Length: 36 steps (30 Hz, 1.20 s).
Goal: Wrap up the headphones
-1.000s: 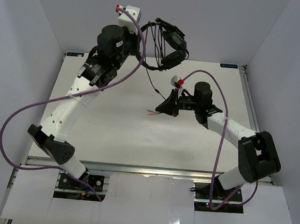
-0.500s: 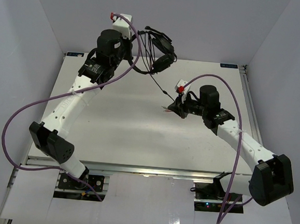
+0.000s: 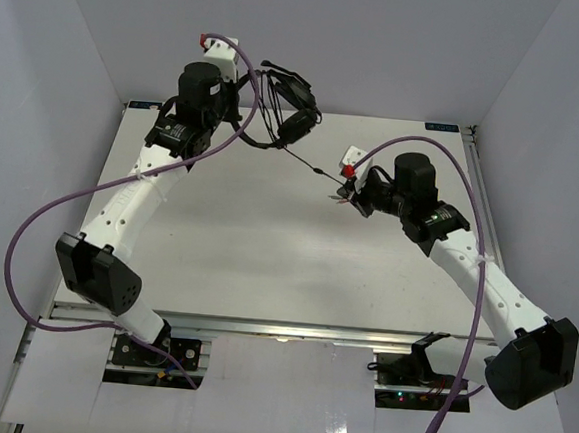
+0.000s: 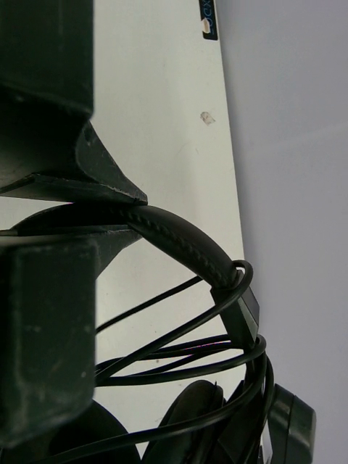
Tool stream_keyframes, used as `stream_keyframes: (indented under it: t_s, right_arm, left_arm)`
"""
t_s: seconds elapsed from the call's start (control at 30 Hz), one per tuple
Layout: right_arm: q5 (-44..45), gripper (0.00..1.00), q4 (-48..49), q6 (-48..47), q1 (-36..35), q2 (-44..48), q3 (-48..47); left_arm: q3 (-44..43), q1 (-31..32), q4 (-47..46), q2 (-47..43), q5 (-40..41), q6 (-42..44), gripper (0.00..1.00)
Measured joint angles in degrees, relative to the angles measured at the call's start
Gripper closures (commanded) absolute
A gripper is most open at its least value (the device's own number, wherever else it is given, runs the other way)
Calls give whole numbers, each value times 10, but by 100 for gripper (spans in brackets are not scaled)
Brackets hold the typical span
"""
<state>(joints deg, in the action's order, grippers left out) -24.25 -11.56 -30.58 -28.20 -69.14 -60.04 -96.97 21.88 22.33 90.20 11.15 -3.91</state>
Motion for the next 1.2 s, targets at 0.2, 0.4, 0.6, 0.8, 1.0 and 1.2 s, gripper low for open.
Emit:
stream_keyframes:
  t_s: [0.2, 0.4, 0.6, 0.8, 1.0, 1.2]
  right_arm:
    - [71, 92, -22, -104, -51, -2, -63]
    - [177, 92, -21, -223, -138, -18, -65]
    - [266, 92, 3, -319, -166, -51, -65]
    - [309, 92, 58, -380, -168, -75, -49]
    - [307, 92, 73, -403, -169, -80, -26]
    - [285, 90, 79, -407, -169, -84, -26]
  left_arm:
    - [28, 0, -3, 46, -20, -8, 100]
    - [76, 13, 9, 102, -56, -18, 100]
    - [120, 44, 23, 117, -77, -14, 100]
    - [170, 68, 18, 112, -126, -10, 100]
    - [187, 79, 31, 89, -180, 3, 100]
    - [187, 86, 38, 61, -242, 8, 100]
